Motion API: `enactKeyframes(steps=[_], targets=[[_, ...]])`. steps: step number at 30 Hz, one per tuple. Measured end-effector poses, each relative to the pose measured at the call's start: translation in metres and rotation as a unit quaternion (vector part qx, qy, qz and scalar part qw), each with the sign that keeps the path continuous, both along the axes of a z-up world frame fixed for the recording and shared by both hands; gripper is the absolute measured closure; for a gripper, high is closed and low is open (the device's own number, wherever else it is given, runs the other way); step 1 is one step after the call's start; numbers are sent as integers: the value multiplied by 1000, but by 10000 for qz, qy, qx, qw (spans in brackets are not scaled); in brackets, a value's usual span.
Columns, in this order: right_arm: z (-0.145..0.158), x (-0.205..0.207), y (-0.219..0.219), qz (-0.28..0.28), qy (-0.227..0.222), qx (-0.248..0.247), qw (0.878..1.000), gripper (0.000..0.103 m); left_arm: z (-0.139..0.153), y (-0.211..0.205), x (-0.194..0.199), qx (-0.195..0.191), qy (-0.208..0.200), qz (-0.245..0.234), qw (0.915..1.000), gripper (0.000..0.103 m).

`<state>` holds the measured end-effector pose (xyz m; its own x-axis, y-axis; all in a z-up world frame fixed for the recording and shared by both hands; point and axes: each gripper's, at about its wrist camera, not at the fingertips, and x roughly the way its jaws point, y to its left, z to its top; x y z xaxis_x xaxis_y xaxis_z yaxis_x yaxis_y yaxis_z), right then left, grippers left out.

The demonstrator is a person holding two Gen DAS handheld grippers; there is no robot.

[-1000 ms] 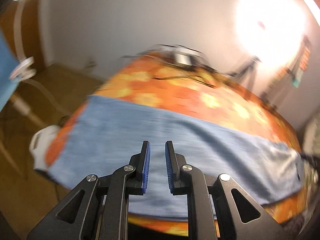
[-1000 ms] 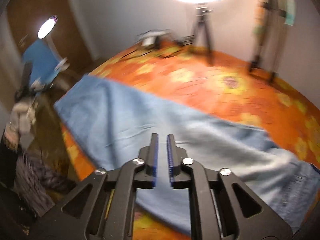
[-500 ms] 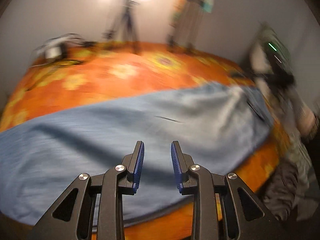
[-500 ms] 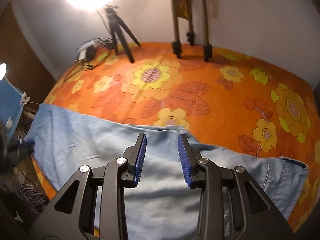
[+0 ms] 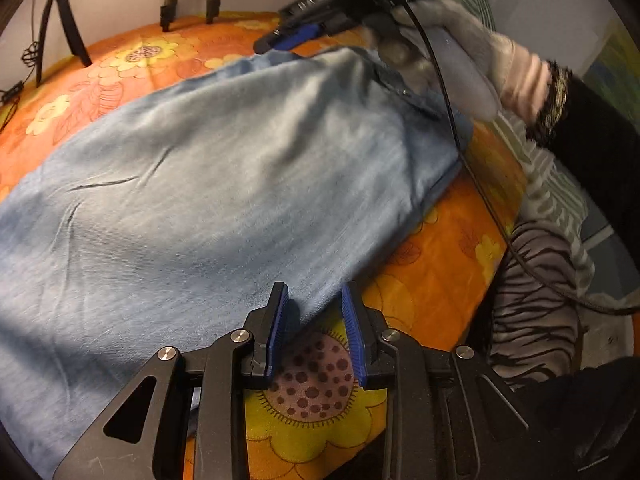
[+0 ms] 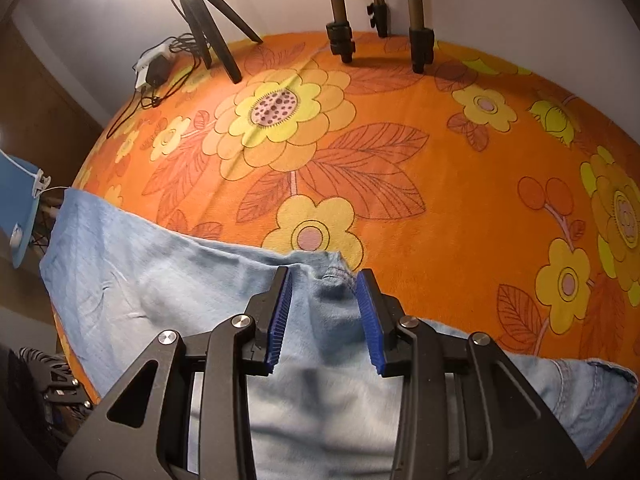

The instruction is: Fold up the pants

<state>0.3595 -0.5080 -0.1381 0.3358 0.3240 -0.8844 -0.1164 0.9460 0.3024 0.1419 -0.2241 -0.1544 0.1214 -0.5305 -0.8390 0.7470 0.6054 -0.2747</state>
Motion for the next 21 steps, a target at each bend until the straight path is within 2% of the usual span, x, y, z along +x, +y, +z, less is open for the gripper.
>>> enactKeyframes(steps=[11,15,18,19,20,21], targets=[[-1,7,7,223,-71,-313,9992,68,-2,-1,0,-69,-21,-64,10000,77],[-6,9,6,260,2,-589,9979,64,-4,0,1,-94,-3,-69,9999,77],[-11,9,7,340,77,-494,9982,64,-4,0,1,-100,-18,-82,9999,77],[-13,8,9,376,89,-483,9981,67,-4,0,1,-103,-23,-85,9999,77],[-13,7,11,397,60,-505,9979,83,-5,0,1,-107,-27,-87,9999,77],[-13,5,13,425,35,-536,9977,87,-5,0,0,-115,-32,-85,9999,77]])
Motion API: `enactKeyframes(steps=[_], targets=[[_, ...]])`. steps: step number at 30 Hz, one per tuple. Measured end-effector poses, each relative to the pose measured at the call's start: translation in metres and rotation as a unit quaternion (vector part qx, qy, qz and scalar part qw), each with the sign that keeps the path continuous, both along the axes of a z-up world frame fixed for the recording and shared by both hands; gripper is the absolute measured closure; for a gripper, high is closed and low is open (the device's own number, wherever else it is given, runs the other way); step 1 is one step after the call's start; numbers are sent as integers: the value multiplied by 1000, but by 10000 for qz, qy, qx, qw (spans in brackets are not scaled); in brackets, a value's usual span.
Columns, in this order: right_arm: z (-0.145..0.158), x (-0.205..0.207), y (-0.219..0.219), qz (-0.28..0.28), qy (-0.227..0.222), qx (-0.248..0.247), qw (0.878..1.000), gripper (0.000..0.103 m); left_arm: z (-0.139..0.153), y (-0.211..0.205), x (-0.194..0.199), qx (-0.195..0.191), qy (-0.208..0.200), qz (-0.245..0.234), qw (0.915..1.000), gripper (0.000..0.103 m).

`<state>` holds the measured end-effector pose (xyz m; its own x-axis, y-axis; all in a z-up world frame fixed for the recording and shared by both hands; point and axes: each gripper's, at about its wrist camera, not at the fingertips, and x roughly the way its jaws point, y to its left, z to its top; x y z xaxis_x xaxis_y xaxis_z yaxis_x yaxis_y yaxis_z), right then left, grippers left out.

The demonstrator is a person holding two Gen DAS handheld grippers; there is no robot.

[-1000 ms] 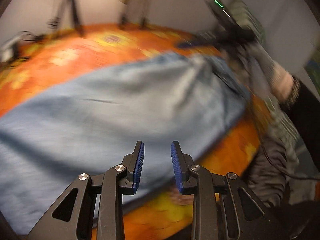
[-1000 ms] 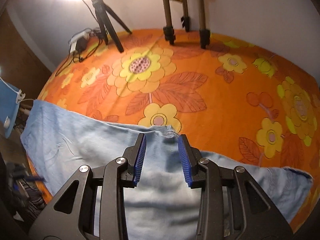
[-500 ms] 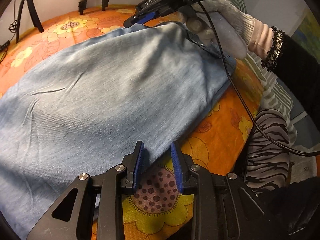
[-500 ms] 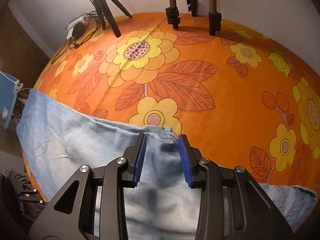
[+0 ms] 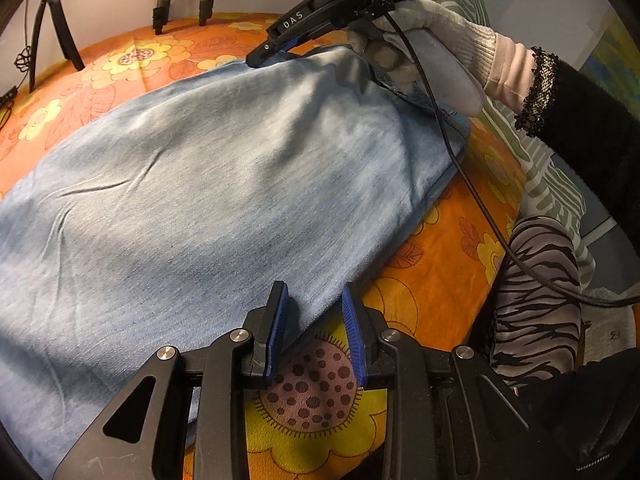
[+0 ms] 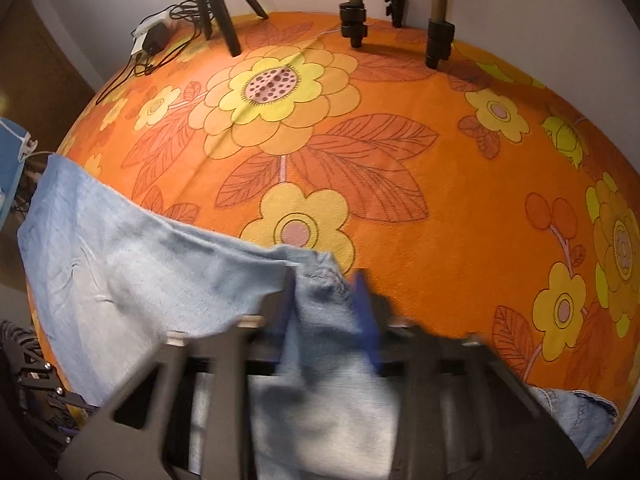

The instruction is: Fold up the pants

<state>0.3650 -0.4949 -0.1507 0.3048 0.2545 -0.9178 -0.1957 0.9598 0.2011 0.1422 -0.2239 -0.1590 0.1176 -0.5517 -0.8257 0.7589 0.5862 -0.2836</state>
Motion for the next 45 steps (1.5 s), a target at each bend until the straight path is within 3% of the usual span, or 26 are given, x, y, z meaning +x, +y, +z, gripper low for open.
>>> enactKeyframes(steps=[3,7,11,14,16,18,21,23,27,34,41,43,45], targets=[[14,-6,8,143,-264,-243,9993,93,1,0,-1,3,-51,-9,10000,77],[36,7,2,-38,-743,-384,9965,95,0,0,0,-5,-51,-33,10000,77],[18,23,0,-152,-568,-901,9942,94,0,-2,-1,28,-80,-42,10000,77],[35,19,-30,-658,-707,-510,9940,93,1,-5,-5,103,-210,-95,9997,77],[53,7,-58,-1003,-885,-342,9904,84,1,-6,-7,137,-261,-126,9995,77],[71,-18,-99,-1520,-1037,-181,9828,60,1,-6,-6,136,-243,-112,9995,77],[81,-57,-154,-2195,-1119,-38,9692,48,1,-5,-4,100,-183,-65,9998,77],[72,-91,-196,-2745,-1002,200,9561,42,0,-4,-4,80,-170,-43,9998,77],[43,-124,-239,-3284,-693,486,9407,42,0,-3,-4,42,-151,-29,9999,77],[0,-119,-250,-3190,-434,788,9435,42,0,-5,-3,24,-180,-41,9998,77],[-15,-124,-248,-3253,-538,1183,9366,42,0,-5,-3,37,-203,-90,9997,77],[-16,-125,-247,-3280,-578,1259,9345,52,0,-5,-3,45,-213,-97,9997,77],[-17,-125,-244,-3269,-526,1319,9343,77,0,-6,-3,59,-231,-100,9997,77]])
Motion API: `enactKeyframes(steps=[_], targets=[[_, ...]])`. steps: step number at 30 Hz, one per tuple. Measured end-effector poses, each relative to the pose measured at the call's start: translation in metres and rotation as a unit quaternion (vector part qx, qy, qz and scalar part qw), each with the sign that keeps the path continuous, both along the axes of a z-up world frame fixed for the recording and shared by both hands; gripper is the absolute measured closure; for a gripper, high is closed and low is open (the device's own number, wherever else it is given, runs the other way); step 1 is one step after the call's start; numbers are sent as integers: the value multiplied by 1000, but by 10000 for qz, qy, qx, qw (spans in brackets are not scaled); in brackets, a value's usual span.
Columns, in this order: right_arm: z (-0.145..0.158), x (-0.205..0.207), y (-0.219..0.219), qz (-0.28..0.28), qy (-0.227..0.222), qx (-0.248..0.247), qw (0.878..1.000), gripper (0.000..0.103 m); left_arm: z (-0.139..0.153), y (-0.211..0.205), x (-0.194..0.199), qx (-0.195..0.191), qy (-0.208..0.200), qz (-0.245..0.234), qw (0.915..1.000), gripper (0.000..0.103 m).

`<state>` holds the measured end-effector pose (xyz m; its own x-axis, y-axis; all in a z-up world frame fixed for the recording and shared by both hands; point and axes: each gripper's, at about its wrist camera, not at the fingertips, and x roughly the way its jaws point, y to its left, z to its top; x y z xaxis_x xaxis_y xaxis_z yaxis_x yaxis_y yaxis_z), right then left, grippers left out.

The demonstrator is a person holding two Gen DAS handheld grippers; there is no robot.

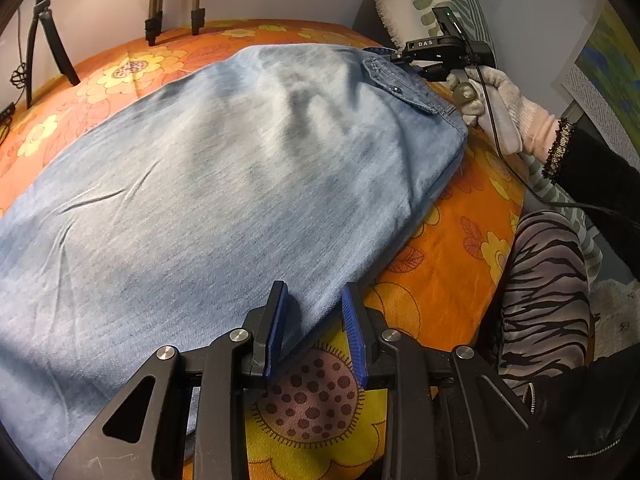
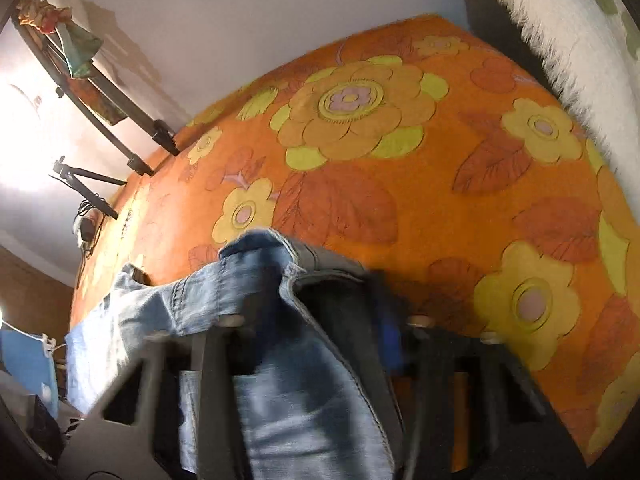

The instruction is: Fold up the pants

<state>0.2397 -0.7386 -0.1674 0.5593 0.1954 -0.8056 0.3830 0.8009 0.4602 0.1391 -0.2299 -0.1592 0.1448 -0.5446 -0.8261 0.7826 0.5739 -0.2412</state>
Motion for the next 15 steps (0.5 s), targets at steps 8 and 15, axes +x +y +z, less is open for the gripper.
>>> enactKeyframes(steps=[8,15], targets=[[66,-15,58,-210,146,-2317,9724,90,-1,1,-1,6,-46,-14,10000,77],[42,9,56,-36,1006,-2675,9583,74,0,1,-1,38,-34,7,10000,77]])
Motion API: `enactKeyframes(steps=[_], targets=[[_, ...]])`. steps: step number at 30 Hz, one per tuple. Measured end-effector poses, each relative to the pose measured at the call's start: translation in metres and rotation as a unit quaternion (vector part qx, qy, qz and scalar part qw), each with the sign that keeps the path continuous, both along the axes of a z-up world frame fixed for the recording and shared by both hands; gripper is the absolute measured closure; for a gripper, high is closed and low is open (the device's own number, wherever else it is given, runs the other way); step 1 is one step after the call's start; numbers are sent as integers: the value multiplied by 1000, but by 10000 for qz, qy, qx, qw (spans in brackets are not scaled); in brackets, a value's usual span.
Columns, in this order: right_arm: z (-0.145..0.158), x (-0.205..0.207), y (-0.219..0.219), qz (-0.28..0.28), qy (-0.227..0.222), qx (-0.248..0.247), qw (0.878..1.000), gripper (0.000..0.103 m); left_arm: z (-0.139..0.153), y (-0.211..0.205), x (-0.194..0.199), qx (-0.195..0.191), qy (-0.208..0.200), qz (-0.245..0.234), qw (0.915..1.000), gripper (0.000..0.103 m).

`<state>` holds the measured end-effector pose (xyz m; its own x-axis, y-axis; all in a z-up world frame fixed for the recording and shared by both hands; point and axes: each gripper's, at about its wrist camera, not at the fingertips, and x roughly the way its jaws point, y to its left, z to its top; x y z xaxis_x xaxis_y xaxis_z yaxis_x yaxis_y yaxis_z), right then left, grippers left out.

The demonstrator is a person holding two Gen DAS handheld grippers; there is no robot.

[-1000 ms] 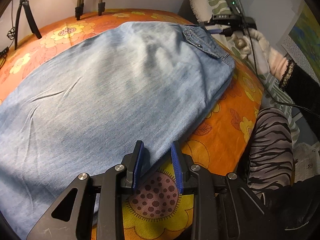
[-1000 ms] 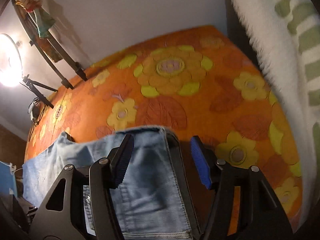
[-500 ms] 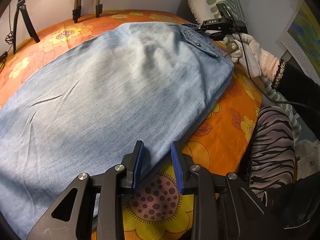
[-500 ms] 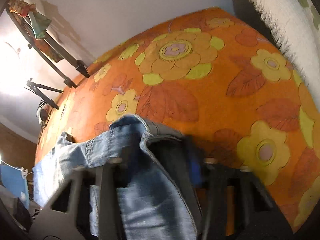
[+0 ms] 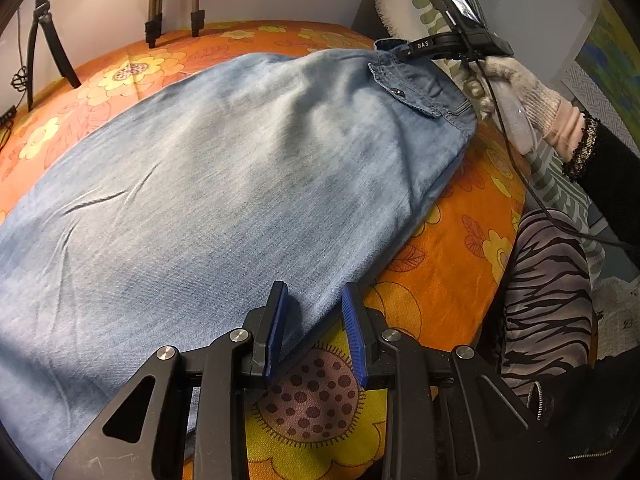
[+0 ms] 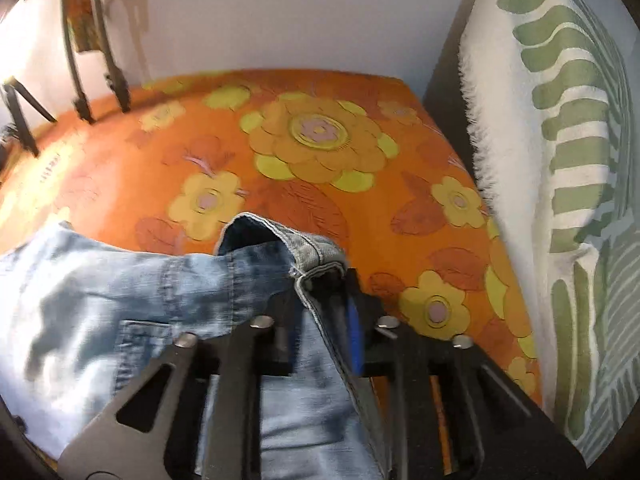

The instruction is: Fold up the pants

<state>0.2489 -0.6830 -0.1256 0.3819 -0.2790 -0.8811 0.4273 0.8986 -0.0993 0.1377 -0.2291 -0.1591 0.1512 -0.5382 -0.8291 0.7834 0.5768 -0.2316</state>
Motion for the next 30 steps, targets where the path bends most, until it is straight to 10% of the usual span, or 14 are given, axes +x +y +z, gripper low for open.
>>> enactKeyframes(steps=[10,18,24,30], targets=[[75,-22,29,397,-465,-201,9979,70,42,74,6,-463,-365,860,9945,77],[129,-10,128,1405,-1150,439,9824,64,54,201,11,-846,-473,2407,9658,59],[146,-1,221,2290,-1320,788,9612,63,48,305,13,-1132,-211,3766,9192,59],[153,4,318,3224,-1327,936,9326,57,40,395,3,-1502,36,5037,8507,52]])
